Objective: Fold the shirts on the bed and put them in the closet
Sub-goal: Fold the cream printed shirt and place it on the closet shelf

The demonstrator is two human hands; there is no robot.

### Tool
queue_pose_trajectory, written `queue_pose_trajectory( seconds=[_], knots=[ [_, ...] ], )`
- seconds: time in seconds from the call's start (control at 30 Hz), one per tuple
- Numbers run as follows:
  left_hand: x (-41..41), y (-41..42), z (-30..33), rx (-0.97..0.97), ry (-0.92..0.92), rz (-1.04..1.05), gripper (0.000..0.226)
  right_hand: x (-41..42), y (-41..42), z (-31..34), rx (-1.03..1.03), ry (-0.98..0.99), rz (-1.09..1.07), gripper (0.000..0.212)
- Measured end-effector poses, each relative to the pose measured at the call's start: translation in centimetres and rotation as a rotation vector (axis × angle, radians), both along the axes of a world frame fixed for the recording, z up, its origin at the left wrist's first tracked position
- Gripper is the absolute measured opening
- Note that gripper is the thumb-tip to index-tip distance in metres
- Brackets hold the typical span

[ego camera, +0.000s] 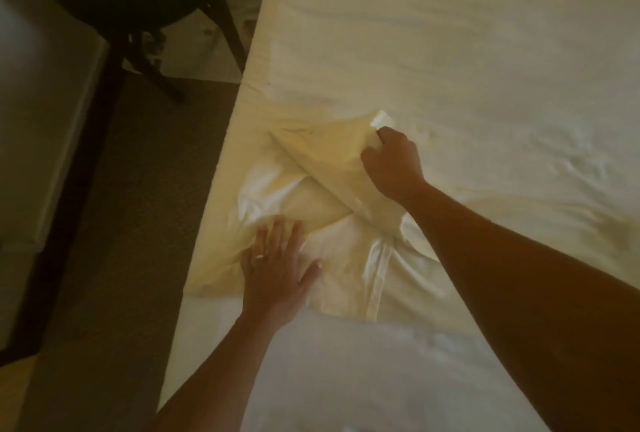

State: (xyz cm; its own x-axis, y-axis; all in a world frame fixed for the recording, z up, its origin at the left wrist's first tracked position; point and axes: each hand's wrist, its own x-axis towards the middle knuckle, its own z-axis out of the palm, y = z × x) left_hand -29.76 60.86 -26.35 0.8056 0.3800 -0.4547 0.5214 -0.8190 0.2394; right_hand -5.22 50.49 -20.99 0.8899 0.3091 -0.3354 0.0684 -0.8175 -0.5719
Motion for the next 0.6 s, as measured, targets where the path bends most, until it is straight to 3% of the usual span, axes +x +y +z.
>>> queue_pose_trajectory(
  seconds=[0.07, 0.13, 0.2, 0.27, 0.3, 0.37, 0.47, 0.53, 0.6],
  knots=[
    [0.7, 0.4, 1.8, -0.142, -0.094, 0.217, 0.075, -2.5, 0.2, 1.8, 0.023, -0.213, 0.138, 0.005],
    [1.5, 1.0, 3.9, -0.325, -0.298, 0.607, 0.060, -6.1, 0.2, 3.1, 0.099, -0.341, 0.276, 0.007],
    [1.8, 2.3, 6.0, -0.769, -0.434, 1.091, 0.051, -10.3, -0.4, 3.7, 0.121, -0.340, 0.445, 0.012],
    [1.1, 4.0, 7.0, -1.195, -0.337, 1.362, 0.057, -14.3, -1.1, 3.7, 0.031, -0.180, 0.620, 0.021],
    [0.5, 4.6, 7.2, -1.283, -0.293, 1.403, 0.061, -16.0, -1.5, 3.7, -0.049, -0.060, 0.690, 0.026],
    [-0.8, 5.2, 6.8, -1.257, -0.227, 1.347, 0.060, -18.5, -2.3, 3.1, -0.114, 0.159, 0.651, 0.036],
    [-1.8, 5.6, 5.9, -1.077, -0.068, 1.116, 0.047, -19.8, -3.1, 1.5, -0.008, 0.159, 0.190, 0.032],
    [-2.0, 5.6, 5.3, -0.962, -0.024, 0.994, 0.051, -19.4, -3.5, 0.1, -0.021, 0.076, -0.126, 0.031],
    [-1.9, 5.6, 4.8, -0.837, -0.036, 0.879, 0.035, -18.9, -3.9, -0.8, -0.086, 0.122, -0.322, 0.036]
  ],
)
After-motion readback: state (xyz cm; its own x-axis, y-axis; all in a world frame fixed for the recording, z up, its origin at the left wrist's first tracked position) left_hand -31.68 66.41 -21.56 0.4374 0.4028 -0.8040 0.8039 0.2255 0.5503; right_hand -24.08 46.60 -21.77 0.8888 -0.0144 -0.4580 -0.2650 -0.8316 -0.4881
